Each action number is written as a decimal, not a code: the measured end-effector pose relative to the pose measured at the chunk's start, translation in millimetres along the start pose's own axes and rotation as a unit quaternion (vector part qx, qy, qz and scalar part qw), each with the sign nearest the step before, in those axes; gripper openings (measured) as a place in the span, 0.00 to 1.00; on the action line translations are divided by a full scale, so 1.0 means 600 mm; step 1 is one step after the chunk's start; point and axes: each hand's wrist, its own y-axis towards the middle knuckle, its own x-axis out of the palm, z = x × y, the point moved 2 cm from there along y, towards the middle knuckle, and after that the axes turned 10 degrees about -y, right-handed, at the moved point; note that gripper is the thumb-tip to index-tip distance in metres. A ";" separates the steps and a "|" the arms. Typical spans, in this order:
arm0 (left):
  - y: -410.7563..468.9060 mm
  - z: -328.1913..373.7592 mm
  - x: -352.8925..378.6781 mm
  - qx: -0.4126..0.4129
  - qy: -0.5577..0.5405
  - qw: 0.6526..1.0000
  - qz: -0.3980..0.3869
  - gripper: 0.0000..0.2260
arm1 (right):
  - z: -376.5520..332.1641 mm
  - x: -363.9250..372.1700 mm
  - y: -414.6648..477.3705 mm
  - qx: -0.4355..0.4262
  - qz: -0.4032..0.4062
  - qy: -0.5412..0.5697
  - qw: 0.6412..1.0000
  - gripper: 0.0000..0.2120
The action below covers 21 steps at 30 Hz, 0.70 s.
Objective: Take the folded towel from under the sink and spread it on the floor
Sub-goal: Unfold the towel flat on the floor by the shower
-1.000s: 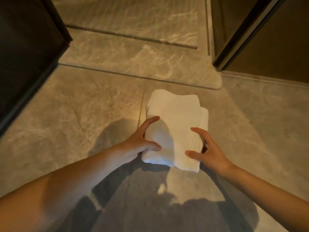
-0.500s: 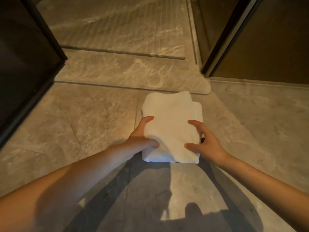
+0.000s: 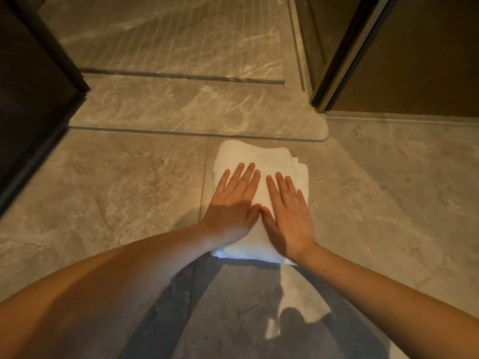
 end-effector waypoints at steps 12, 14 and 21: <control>-0.002 0.045 0.025 0.008 0.006 0.999 -0.039 0.33 | 0.057 -0.018 -0.034 -0.033 -0.019 -0.010 0.999 0.31; -0.002 0.057 0.035 0.013 0.024 0.998 -0.061 0.35 | 0.071 -0.019 -0.049 -0.027 -0.020 -0.004 0.999 0.31; 0.030 0.068 0.006 0.006 0.072 0.986 -0.153 0.34 | 0.090 -0.056 -0.032 0.001 0.025 0.133 0.991 0.31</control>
